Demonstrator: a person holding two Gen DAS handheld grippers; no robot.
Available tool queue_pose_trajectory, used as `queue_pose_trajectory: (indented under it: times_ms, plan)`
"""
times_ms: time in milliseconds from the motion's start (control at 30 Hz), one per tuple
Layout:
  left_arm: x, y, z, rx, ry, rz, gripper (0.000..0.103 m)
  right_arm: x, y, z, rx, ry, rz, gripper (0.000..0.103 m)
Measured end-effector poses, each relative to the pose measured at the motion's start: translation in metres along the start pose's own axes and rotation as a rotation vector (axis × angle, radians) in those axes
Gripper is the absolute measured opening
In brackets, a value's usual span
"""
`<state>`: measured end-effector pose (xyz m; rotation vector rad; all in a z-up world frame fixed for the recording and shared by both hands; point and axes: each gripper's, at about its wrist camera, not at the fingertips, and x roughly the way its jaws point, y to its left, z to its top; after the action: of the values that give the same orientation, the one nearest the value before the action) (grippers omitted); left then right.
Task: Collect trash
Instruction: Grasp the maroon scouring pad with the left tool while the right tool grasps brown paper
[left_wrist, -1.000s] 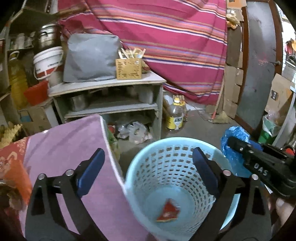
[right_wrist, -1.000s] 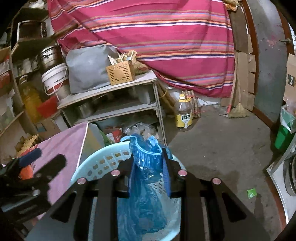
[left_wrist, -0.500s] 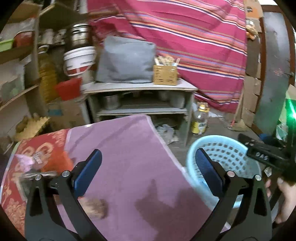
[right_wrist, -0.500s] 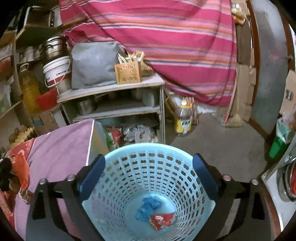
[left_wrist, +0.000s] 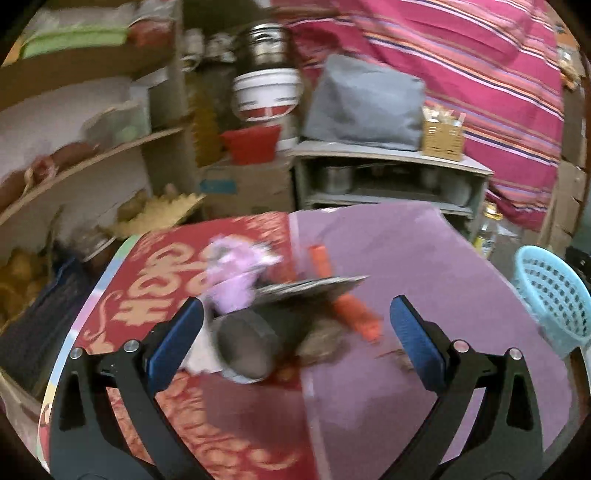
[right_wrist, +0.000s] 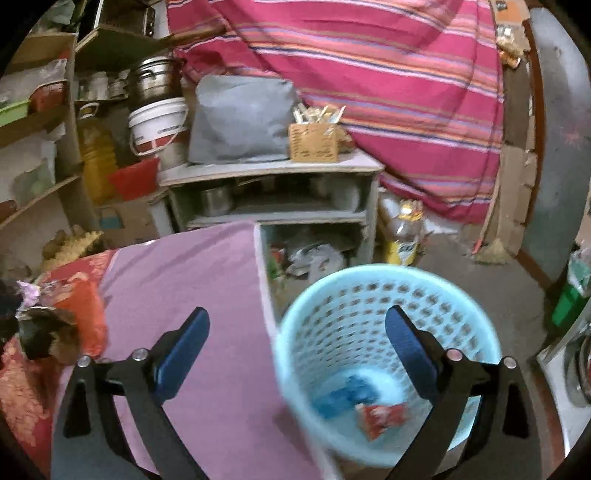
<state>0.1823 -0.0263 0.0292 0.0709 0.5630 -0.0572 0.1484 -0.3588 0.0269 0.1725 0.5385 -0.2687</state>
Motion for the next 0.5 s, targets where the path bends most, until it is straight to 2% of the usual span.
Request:
queue_pose_trajectory:
  times_ms: [233,333,500]
  plan:
    - [0.009,0.047,-0.013,0.009,0.033,0.050,0.098,0.006,0.071,-0.024,-0.084,0.042,0.086,0.094]
    - [0.012,0.065,-0.020,-0.022,0.057,0.034,0.098,0.012,0.104,-0.036,-0.144,0.069,0.090,0.094]
    - [0.017,0.077,-0.027,-0.047,0.084,0.016,0.098,0.017,0.145,-0.050,-0.174,0.092,0.147,0.094]
